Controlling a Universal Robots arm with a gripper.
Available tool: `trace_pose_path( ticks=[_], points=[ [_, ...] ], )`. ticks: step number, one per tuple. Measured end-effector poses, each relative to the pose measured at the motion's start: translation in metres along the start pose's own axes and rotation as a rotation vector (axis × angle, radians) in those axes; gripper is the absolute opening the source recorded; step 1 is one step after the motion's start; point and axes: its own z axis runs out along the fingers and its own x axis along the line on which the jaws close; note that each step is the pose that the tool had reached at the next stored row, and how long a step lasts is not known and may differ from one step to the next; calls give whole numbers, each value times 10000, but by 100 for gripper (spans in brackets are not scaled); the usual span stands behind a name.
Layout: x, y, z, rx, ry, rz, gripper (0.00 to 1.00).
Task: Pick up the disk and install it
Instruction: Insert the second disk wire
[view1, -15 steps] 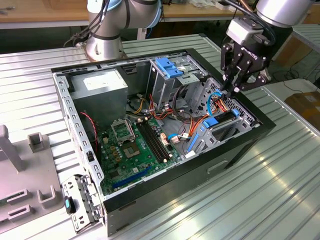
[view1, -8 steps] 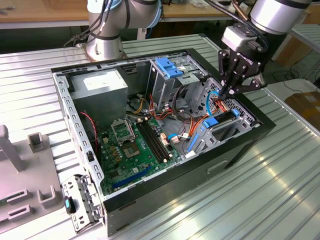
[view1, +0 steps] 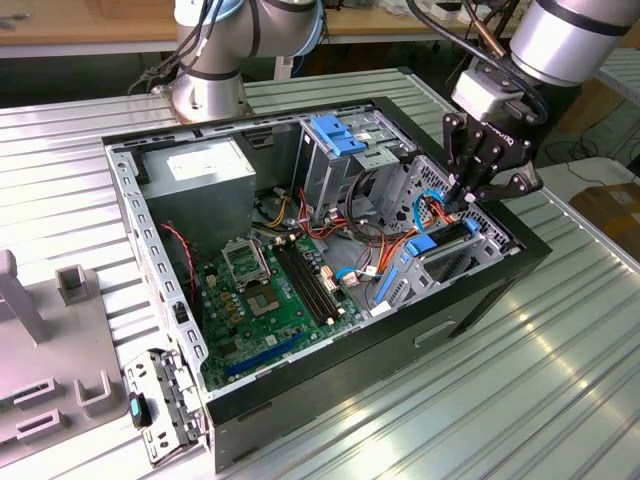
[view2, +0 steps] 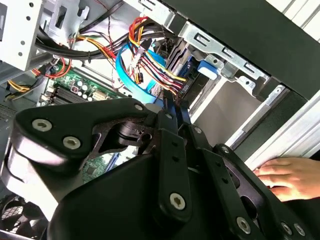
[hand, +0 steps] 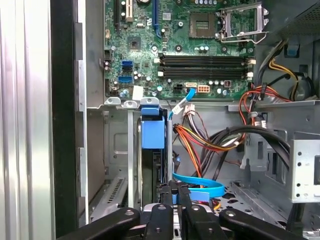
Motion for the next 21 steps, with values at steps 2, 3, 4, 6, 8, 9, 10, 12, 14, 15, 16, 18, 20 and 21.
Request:
trace_pose_path(
  ticks=[2,3,4,6,8,9,10,12,14,15,16,18,20,21],
  points=[
    [8,18,12,125,-1,-49,16],
    [11,23,15,186,-1,-63,16],
    [13,33,20,286,-3,-78,16],
    [16,62,28,433,-3,-86,16],
    [17,123,34,615,-1,-89,16],
    [17,150,35,669,-2,-91,16],
    [18,175,35,729,-1,-94,16],
    [28,209,37,830,1,-103,16],
    [59,209,50,894,-15,-136,16],
    [80,218,66,933,-46,-146,16],
    [88,224,71,941,-77,-160,16],
    [97,237,87,953,-136,-205,16],
    [105,239,97,956,-141,-214,16],
    [111,239,98,956,-138,-216,16]
  ],
)
